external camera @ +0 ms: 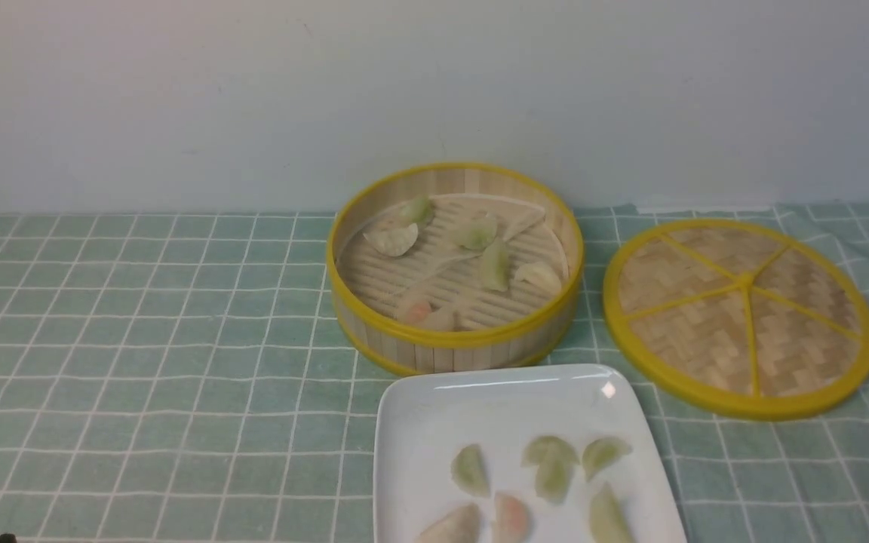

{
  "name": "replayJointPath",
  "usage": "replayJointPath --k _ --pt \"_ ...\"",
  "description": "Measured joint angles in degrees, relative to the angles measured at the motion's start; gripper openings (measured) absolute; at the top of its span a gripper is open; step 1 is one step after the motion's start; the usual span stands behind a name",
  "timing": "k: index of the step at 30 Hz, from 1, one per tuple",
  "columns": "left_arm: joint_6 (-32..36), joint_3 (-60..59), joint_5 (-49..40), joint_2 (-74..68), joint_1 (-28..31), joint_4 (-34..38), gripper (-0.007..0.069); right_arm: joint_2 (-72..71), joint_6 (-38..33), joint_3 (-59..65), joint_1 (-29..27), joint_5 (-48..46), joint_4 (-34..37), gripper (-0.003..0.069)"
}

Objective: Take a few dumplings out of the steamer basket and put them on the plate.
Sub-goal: Use the right arm to grab a dumpling from inside the steamer

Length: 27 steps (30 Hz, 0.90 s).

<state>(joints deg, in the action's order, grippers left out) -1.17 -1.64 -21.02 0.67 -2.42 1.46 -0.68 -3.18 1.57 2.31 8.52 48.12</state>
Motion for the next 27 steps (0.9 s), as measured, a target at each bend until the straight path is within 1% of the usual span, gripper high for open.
replayJointPath --k 1,4,5,6,7,9,11,14,15,16,17,20,21,22,23,24,26,27 --pt "0.0 0.0 0.0 0.0 0.0 0.0 -0.0006 0.0 0.0 -0.5 0.0 -0.4 0.3 -0.0013" --pt "0.0 0.0 0.0 0.0 0.0 0.0 -0.0006 1.3 -2.6 -7.1 0.0 -7.7 -1.2 -0.0013" --pt "0.0 0.0 0.0 0.0 0.0 0.0 -0.0006 1.6 -2.9 -7.8 0.0 -8.5 -1.4 -0.0013" --pt "0.0 0.0 0.0 0.0 0.0 0.0 -0.0006 5.0 -4.6 -12.0 0.0 -11.9 -2.8 -0.0013" --pt "0.0 0.0 0.0 0.0 0.0 0.0 -0.0006 9.0 -6.6 -17.3 0.0 -17.5 -4.3 -0.0013" --pt "0.0 0.0 0.0 0.0 0.0 0.0 -0.0006 17.6 -8.7 -25.2 0.0 -24.1 -6.6 -0.0013" --pt "0.0 0.0 0.0 0.0 0.0 0.0 -0.0006 26.6 -10.8 -32.5 0.0 -33.7 -9.3 -0.0013" --pt "0.0 0.0 0.0 0.0 0.0 0.0 -0.0006 42.2 -13.2 -44.6 0.0 -48.4 -15.0 -0.0013" --pt "0.0 0.0 0.0 0.0 0.0 0.0 -0.0006 43.3 -13.2 -45.4 0.0 -49.3 -15.3 -0.0013" --pt "0.0 0.0 0.0 0.0 0.0 0.0 -0.0006 47.3 -13.9 -48.5 0.0 -52.8 -16.7 -0.0013" --pt "0.0 0.0 0.0 0.0 0.0 0.0 -0.0006 55.0 -14.6 -55.3 0.0 -59.2 -19.1 -0.0013" --pt "0.0 0.0 0.0 0.0 0.0 0.0 -0.0006 68.2 -15.6 -65.7 1.1 -65.5 -22.2 -0.0013" --pt "0.0 0.0 0.0 0.0 0.0 0.0 -0.0006 69.0 -15.6 -66.4 1.3 -65.7 -22.5 -0.0013" --pt "0.0 0.0 0.0 0.0 0.0 0.0 -0.0006 74.3 -15.2 -71.9 4.1 -67.1 -25.7 -0.0011" --pt "0.0 0.0 0.0 0.0 0.0 0.0 -0.0006 77.3 -14.3 -74.2 5.8 -67.4 -27.5 -0.0011" --pt "0.0 0.0 0.0 0.0 0.0 0.0 -0.0006 77.3 -14.3 -74.8 6.2 -67.5 -27.9 -0.0011" --pt "0.0 0.0 0.0 0.0 0.0 0.0 -0.0006 85.0 -10.1 -82.2 11.8 -68.3 -34.8 -0.0010" --pt "0.0 0.0 0.0 0.0 0.0 0.0 -0.0006 88.1 -8.7 -84.6 13.9 -68.6 -36.9 -0.0010"
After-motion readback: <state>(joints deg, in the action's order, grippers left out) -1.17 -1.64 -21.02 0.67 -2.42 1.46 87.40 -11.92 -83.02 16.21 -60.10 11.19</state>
